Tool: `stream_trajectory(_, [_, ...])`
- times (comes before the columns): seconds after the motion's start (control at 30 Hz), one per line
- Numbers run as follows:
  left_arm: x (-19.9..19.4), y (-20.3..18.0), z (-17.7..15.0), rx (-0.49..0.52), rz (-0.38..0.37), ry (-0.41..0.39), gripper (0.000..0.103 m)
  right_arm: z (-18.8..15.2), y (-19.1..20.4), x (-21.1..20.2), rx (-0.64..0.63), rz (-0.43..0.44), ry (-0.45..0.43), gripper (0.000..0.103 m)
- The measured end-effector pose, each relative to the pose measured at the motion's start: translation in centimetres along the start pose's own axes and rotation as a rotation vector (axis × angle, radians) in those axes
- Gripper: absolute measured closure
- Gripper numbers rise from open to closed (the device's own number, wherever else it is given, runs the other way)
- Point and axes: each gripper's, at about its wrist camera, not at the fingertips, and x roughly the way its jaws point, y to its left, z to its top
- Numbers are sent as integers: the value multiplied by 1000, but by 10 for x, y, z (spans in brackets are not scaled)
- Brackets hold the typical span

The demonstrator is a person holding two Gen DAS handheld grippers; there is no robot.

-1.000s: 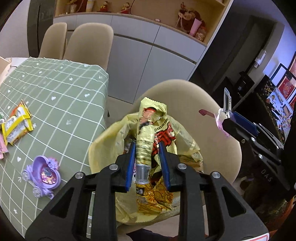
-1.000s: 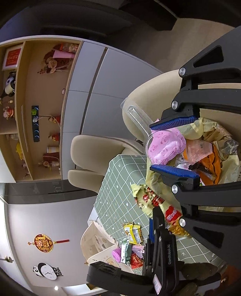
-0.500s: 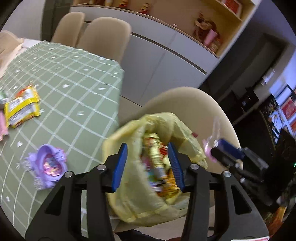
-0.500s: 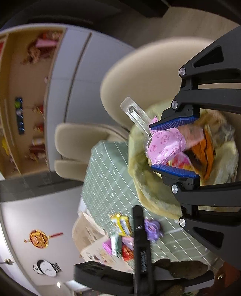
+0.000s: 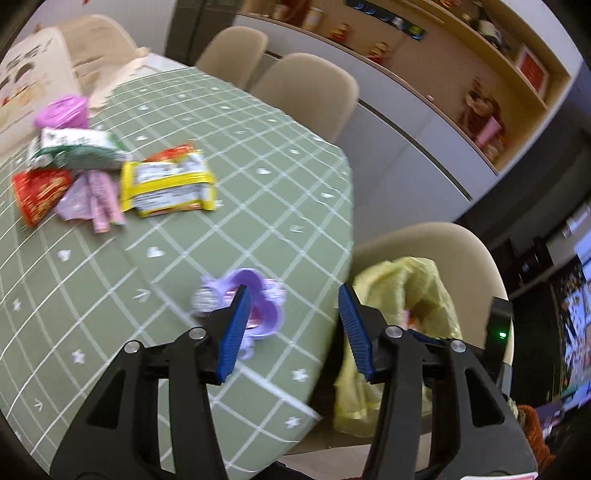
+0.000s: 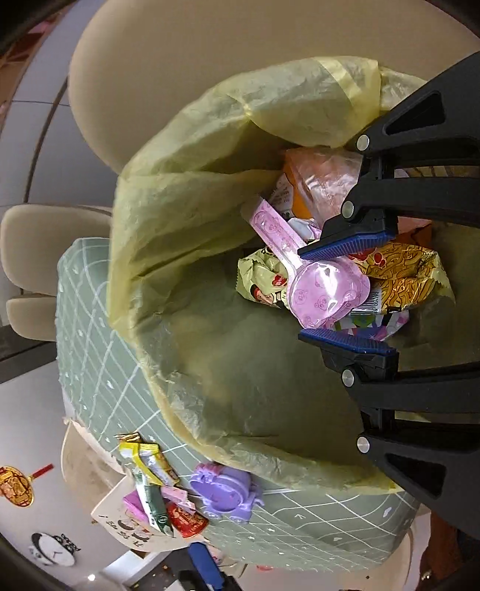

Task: Collect trash
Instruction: 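Carry the gold wrapper and pink lollipop into the yellow bag and release both, then move both tools back over the table toward the remaining trash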

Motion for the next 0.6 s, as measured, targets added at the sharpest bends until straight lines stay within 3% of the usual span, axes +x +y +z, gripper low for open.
stream_trajectory(0.13, [-7,21,0,-26,16,-6,56,1,0,-13,28,6,-36,64])
stream_trajectory(0.2, [-11,32,2,-33,23,-9,56,2,0,-25,43,-14,-68,58])
stream_trajectory(0.37, [-18,54,6,-53,30,-22,56,9,11,-59,49,-61,-155,57])
stream_trajectory(0.6, [-40,99,10,-82,53,-62,56,36,71,-93,4,37,-297,57])
